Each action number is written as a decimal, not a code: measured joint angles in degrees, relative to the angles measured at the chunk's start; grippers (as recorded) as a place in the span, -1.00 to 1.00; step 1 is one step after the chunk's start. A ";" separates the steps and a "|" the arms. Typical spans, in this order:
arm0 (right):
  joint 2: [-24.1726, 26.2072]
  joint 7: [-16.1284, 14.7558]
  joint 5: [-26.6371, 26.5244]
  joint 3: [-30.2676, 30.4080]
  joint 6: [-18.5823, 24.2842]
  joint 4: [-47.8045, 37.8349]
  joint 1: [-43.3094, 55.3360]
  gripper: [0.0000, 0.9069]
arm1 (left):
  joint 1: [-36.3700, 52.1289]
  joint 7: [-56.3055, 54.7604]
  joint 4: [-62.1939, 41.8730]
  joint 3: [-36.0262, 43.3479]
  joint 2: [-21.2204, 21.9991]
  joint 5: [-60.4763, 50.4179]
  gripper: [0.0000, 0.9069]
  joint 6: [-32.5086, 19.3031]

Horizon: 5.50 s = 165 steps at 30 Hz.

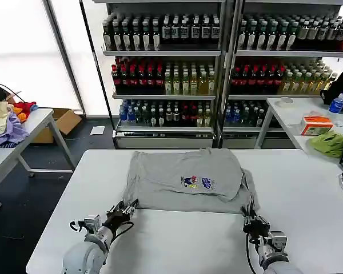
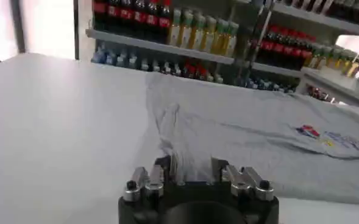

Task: Fold and organize the clothes.

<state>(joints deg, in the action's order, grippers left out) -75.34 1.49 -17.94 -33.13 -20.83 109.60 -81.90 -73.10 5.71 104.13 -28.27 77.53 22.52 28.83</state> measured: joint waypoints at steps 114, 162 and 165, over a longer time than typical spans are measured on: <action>1.53 -14.61 -7.49 20.45 -7.97 -53.05 54.43 -1.00 | 23.99 12.75 -23.03 11.75 -18.37 2.00 -0.98 -0.69; 10.14 1.57 -34.09 2.61 -12.39 -5.16 23.08 -1.00 | 10.51 7.75 -1.00 0.21 -23.52 10.28 -0.98 1.17; 9.71 3.14 -34.61 0.86 -12.41 -0.70 18.60 -1.00 | 7.31 7.76 1.96 -1.49 -23.79 9.05 -0.98 1.50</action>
<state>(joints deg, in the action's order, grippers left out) -65.63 4.62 -52.56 -32.27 -33.24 108.90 -63.30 -65.79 13.47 106.09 -29.77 53.75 31.57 30.33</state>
